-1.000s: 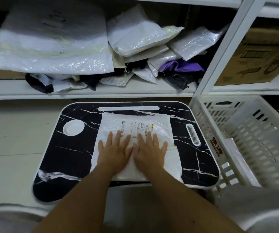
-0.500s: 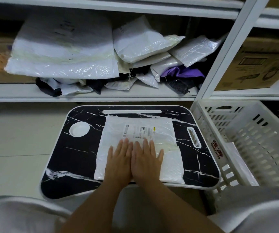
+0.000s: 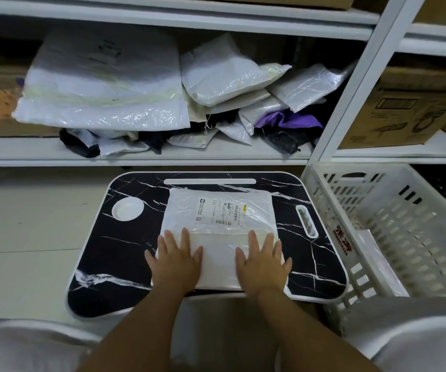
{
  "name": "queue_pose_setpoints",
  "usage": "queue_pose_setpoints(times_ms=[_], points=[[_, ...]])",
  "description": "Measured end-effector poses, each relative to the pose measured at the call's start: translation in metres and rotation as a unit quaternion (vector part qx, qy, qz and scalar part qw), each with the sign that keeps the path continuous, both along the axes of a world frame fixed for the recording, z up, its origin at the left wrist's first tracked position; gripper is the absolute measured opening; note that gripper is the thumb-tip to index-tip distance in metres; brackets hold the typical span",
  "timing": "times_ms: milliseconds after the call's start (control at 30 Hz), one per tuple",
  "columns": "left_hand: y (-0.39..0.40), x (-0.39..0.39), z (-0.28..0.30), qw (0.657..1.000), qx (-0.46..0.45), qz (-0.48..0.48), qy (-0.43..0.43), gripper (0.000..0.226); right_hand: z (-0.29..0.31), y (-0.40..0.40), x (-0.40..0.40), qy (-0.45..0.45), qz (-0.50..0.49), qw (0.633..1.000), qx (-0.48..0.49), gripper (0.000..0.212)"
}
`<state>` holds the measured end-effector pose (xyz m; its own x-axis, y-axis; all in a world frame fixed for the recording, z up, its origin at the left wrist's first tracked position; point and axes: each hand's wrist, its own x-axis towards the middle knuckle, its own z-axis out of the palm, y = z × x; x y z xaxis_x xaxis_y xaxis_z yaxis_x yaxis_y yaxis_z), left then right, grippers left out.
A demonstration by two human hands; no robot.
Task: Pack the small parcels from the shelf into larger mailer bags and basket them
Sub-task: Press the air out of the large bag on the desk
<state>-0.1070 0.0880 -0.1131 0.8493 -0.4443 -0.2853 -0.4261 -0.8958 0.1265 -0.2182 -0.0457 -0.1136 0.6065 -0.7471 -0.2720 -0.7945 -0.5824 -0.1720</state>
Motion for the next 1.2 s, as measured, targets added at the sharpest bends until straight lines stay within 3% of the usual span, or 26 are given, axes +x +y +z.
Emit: queue_pose_setpoints(times_ms=[133, 300, 467, 567, 667, 733, 867, 967, 1033, 1133, 1200], points=[[-0.019, 0.01, 0.018, 0.997, 0.062, 0.0, -0.035, 0.069, 0.015, -0.001, 0.026, 0.02, 0.027, 0.998, -0.056, 0.058], [-0.038, 0.024, 0.009, 0.984, 0.024, -0.172, -0.049, 0.058, 0.012, -0.005, 0.058, -0.027, 0.18, 0.983, -0.018, 0.05], [-0.041, 0.033, 0.005, 0.987, 0.032, -0.159, -0.012, 0.056, 0.0, -0.008, 0.064, -0.012, 0.147, 0.989, -0.029, 0.062], [-0.045, 0.049, 0.016, 0.992, 0.004, -0.122, -0.02, 0.057, 0.013, -0.011, 0.079, -0.099, 0.086, 0.989, -0.075, 0.068], [-0.051, 0.07, 0.039, 0.989, -0.057, -0.106, -0.081, 0.056, 0.036, -0.024, 0.108, -0.215, 0.055, 0.97, -0.097, 0.042], [-0.058, 0.084, 0.057, 0.981, -0.103, -0.103, -0.125, 0.055, 0.058, -0.034, 0.13, -0.266, 0.046, 0.958, -0.095, 0.04], [-0.078, 0.119, 0.092, 0.961, -0.158, -0.11, -0.199, 0.047, 0.117, -0.06, 0.174, -0.363, -0.028, 0.931, 0.029, 0.04], [-0.093, 0.146, 0.118, 0.943, -0.189, -0.111, -0.25, 0.032, 0.161, -0.086, 0.214, -0.411, -0.116, 0.889, 0.168, 0.056], [-0.102, 0.162, 0.131, 0.941, -0.172, -0.116, -0.268, 0.03, 0.181, -0.097, 0.234, -0.445, -0.162, 0.843, 0.256, 0.069], [-0.114, 0.182, 0.143, 0.946, -0.148, -0.118, -0.262, 0.04, 0.197, -0.105, 0.252, -0.486, -0.212, 0.761, 0.374, 0.061], [-0.12, 0.192, 0.148, 0.948, -0.14, -0.116, -0.261, 0.046, 0.202, -0.104, 0.265, -0.502, -0.227, 0.723, 0.417, 0.069]])
